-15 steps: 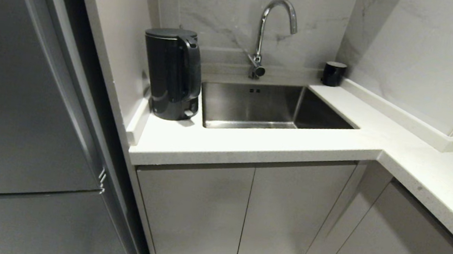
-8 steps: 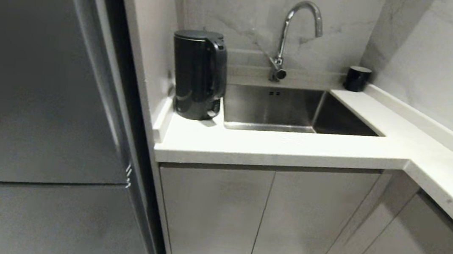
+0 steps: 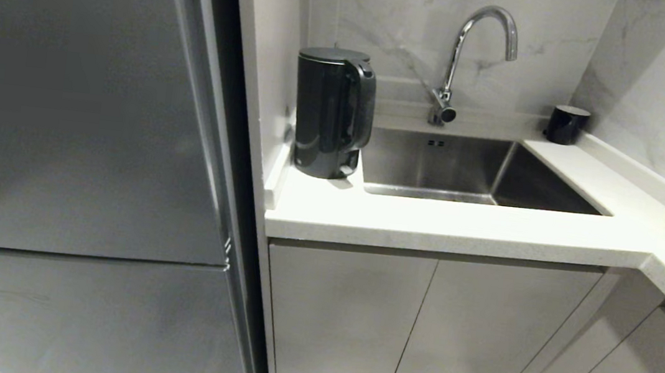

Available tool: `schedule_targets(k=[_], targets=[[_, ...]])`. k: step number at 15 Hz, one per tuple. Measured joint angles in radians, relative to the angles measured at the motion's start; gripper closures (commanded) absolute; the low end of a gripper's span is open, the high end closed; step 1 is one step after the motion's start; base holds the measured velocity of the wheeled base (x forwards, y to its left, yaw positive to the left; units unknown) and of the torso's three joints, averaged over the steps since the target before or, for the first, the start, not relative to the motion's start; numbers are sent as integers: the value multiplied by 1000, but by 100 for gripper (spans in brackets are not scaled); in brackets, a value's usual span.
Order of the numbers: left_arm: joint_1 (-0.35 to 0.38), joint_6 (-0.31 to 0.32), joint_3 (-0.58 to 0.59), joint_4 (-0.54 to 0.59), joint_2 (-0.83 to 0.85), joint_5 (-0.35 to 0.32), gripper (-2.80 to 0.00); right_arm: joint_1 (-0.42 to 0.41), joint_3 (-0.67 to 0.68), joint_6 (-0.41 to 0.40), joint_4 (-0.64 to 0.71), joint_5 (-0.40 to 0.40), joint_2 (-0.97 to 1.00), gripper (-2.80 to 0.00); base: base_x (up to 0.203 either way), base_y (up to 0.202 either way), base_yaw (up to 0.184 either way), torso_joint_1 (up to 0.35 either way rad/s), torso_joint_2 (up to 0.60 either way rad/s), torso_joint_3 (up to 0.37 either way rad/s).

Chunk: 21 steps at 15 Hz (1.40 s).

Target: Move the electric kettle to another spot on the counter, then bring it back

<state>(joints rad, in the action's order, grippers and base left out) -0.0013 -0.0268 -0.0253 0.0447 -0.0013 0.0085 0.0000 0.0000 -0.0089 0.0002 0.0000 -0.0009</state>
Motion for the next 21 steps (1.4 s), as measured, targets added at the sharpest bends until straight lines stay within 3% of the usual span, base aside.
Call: schedule_targets(k=[15, 21], targets=[[0, 0, -1, 1, 0, 0, 0, -1, 0, 0, -1, 0, 0, 0, 0, 0, 0, 0, 0, 0], [1, 0, 0, -1, 0, 0, 0, 0, 0, 0, 0, 0, 0, 0, -1, -157, 2, 1, 1, 1]])
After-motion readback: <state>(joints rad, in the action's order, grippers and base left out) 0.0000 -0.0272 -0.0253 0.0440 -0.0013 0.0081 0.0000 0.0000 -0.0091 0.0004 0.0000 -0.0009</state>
